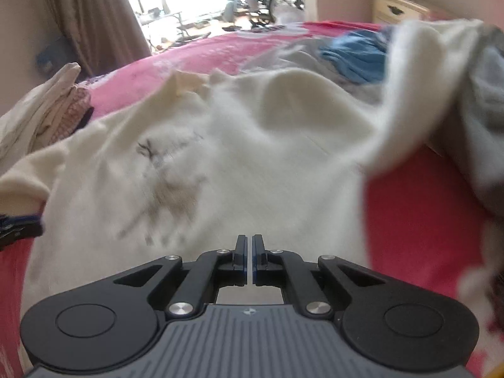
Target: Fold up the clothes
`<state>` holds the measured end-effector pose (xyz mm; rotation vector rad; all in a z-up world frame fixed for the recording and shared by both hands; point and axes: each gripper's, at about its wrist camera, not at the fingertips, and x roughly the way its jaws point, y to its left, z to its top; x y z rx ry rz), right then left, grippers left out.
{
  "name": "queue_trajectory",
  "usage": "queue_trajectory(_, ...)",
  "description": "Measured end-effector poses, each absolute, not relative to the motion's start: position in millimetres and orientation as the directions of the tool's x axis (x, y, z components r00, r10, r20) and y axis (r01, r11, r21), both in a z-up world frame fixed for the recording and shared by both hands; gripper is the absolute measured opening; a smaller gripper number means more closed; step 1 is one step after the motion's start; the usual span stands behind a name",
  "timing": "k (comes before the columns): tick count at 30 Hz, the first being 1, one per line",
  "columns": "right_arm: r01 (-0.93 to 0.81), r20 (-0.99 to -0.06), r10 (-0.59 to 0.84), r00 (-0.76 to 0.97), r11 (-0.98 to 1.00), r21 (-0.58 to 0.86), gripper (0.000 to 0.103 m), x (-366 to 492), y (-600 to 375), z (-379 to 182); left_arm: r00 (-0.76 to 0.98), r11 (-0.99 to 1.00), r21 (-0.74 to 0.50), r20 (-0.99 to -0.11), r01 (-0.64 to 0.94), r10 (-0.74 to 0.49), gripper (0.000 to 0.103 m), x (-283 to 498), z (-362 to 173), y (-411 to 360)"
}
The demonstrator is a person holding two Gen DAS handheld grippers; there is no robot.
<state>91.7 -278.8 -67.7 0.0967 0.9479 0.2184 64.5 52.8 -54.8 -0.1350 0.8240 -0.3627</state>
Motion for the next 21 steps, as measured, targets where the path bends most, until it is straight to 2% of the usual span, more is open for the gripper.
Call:
queue_trajectory(3, -0.185, -0.782, 0.265, 0.564, 0.964, 0.194, 0.002, 115, -261, -78, 0.647, 0.945, -0.243, -0.688, 0.221, -0.328, 0.031, 101, -63, 46)
queue_trajectory(10, -0.217, -0.75, 0.294, 0.592, 0.955, 0.203, 0.002, 162, -253, -89, 0.677, 0.94, -0.302, -0.66, 0.158, -0.325, 0.031, 170, -81, 51)
queue_trajectory(13, -0.207, -0.718, 0.275, 0.64, 0.961, 0.184, 0.002, 189, -260, -90, 0.734, 0.968, -0.226, -0.638, 0.11, -0.233, 0.031, 195, -86, 49)
queue_trajectory(16, -0.134, -0.745, 0.125, 0.656, 0.99, 0.047, 0.002, 214, -284, -105, 0.749, 0.991, -0.122, -0.662, -0.062, -0.034, 0.03, 213, -105, 64)
queue_trajectory(17, -0.094, -0.753, 0.063, 0.655, 0.996, 0.001, 0.0, 220, -297, -110, 0.748, 0.986, -0.133, -0.663, -0.096, -0.017, 0.029, 215, -111, 73)
queue_trajectory(19, -0.021, -0.747, 0.013, 0.664, 1.0, -0.002, 0.0, 227, -327, -113, 0.765, 0.978, -0.184, -0.643, -0.101, -0.042, 0.029, 213, -114, 88)
queue_trajectory(21, 0.027, -0.745, -0.04, 0.666, 0.999, -0.029, 0.0, 232, -344, -107, 0.772, 0.982, -0.168, -0.634, -0.091, -0.037, 0.029, 210, -114, 88)
